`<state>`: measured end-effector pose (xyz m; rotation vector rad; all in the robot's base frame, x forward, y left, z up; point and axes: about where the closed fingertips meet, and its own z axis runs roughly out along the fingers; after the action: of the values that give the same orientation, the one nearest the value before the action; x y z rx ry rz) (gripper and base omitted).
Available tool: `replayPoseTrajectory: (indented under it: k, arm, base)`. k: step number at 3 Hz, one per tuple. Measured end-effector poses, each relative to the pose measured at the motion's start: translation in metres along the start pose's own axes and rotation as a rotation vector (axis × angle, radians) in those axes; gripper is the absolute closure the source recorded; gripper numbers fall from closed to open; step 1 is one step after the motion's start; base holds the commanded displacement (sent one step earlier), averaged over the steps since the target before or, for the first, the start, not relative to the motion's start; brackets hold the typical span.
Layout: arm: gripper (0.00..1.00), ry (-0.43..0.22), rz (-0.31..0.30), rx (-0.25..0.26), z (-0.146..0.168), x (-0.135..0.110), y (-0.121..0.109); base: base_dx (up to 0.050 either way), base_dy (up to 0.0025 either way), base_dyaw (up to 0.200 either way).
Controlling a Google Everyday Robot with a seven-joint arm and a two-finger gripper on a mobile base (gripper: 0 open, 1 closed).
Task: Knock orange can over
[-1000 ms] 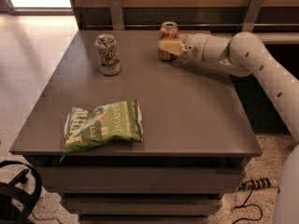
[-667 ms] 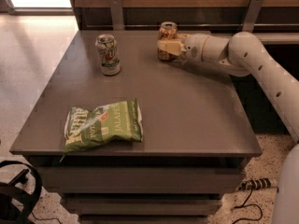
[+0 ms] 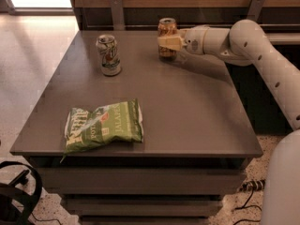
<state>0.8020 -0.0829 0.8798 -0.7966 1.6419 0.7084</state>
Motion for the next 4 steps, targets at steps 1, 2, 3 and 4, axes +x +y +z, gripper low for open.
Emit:
replayPoseTrajectory:
  k: [1,2,3,4]
  arm:
    - [1.0,0.093,-0.047,0.019,-0.013,-0.014,-0.006]
    - [1.0,0.197,-0.095,0.032,-0.026,-0.022,-0.01]
    - [1.0,0.305,-0.137,0.043,-0.039,-0.021,-0.01]
    - [1.0,0.423,-0.192,0.061,-0.051,-0.018,-0.008]
  base:
    - [0.0,0.0,0.0]
    - [0.0,0.0,0.0]
    - [0.0,0.0,0.0]
    - [0.0,0.0,0.0]
